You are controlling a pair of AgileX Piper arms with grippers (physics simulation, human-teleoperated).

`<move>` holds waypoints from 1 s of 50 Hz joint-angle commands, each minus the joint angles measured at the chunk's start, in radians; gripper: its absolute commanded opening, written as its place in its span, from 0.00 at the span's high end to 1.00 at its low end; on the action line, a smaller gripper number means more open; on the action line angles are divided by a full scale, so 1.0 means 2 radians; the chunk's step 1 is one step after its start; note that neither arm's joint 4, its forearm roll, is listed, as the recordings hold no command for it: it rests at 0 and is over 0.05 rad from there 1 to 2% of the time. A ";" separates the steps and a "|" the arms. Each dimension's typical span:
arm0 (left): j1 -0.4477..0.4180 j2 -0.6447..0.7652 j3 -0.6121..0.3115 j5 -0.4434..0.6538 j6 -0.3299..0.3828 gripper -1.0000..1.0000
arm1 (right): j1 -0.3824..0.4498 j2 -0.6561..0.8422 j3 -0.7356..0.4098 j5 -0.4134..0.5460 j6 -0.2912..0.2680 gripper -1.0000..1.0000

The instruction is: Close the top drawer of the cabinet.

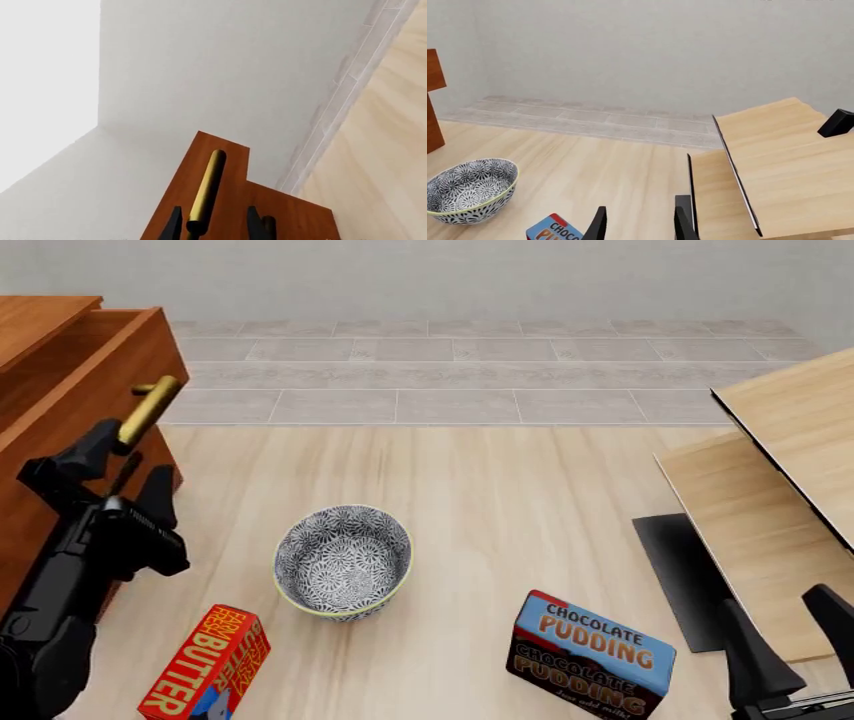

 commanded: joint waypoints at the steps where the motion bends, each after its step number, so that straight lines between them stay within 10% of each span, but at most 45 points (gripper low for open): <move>1: 0.020 -0.005 0.000 -0.006 0.002 0.00 | 0.000 0.000 0.000 0.000 -0.001 0.00; 50: 0.063 -0.022 0.000 0.008 -0.002 0.00 | 0.002 0.000 0.000 0.003 -0.003 0.00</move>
